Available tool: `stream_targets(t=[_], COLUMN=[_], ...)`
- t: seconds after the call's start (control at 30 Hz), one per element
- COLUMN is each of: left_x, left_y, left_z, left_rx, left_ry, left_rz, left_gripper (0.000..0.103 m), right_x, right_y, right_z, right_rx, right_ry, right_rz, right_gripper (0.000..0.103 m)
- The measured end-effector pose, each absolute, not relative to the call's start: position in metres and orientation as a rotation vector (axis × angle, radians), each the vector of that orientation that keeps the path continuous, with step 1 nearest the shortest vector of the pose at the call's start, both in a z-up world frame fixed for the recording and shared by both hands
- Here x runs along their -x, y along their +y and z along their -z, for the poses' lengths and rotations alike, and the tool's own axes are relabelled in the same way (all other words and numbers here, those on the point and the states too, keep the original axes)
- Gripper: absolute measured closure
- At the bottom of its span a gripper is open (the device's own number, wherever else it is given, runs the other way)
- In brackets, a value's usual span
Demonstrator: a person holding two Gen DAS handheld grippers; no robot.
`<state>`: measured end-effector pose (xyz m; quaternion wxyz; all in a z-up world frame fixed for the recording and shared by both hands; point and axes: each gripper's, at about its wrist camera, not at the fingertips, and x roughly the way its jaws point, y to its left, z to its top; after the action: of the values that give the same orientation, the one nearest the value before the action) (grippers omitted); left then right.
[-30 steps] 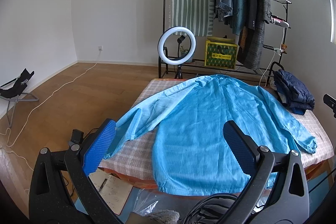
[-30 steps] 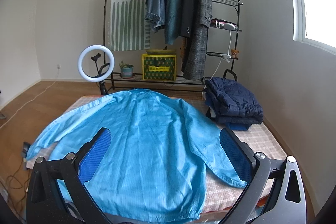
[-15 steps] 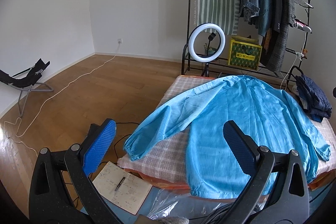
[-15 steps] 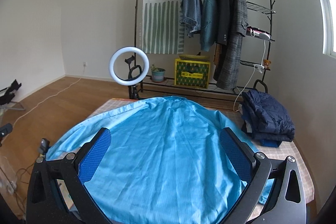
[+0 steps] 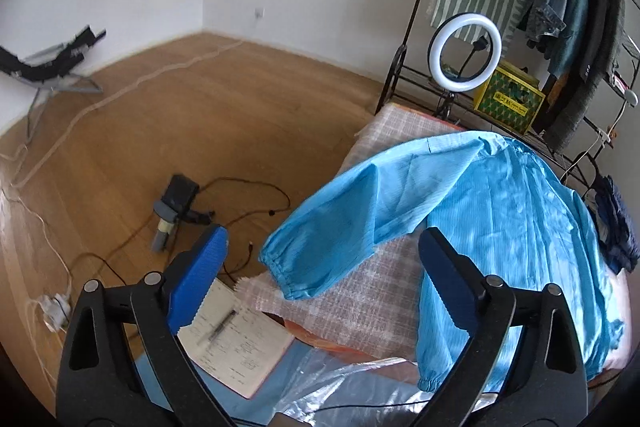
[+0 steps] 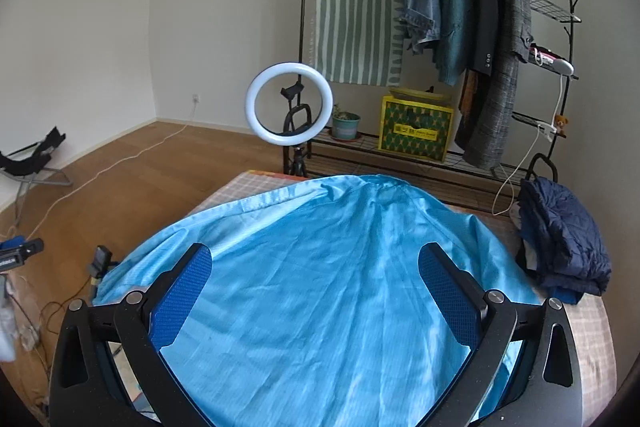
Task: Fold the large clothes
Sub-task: 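Move the left gripper to the coat's elastic sleeve cuff and grasp it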
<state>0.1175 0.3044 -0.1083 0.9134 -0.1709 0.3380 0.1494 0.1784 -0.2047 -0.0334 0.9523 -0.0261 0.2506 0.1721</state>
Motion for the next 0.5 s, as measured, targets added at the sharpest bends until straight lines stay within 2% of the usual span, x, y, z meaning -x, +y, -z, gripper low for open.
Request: stream_targets(t=[0.1,0.27,0.4,0.5], left_x=[-0.135,-0.156,-0.169,-0.176], left_y=[0.335,0.377,0.394,0.404], left_z=[0.147,0.21,0.249,0.274], left_rx=[0.501,0.727,0.801,0.865], left_ry=[0.764,0.847,0.899,0.931], left_rz=[-0.281,-0.282,-0.298,-0.307], left_gripper=[0.015,0.016,0.016,0.016], right_x=[-0.191,-0.203,-0.21,-0.215], right_y=[-0.195,-0.191,-0.191,-0.195], right_z=[0.043,0.059,0.072,0.079], right_rx=[0.047,0.036,0.025,-0.023], right_ry=[0.534,0.572,0.619,0.65], right_rz=[-0.382,-0.405,-0.435,-0.469], right_gripper=[0.0,0.003,0.022,0.026])
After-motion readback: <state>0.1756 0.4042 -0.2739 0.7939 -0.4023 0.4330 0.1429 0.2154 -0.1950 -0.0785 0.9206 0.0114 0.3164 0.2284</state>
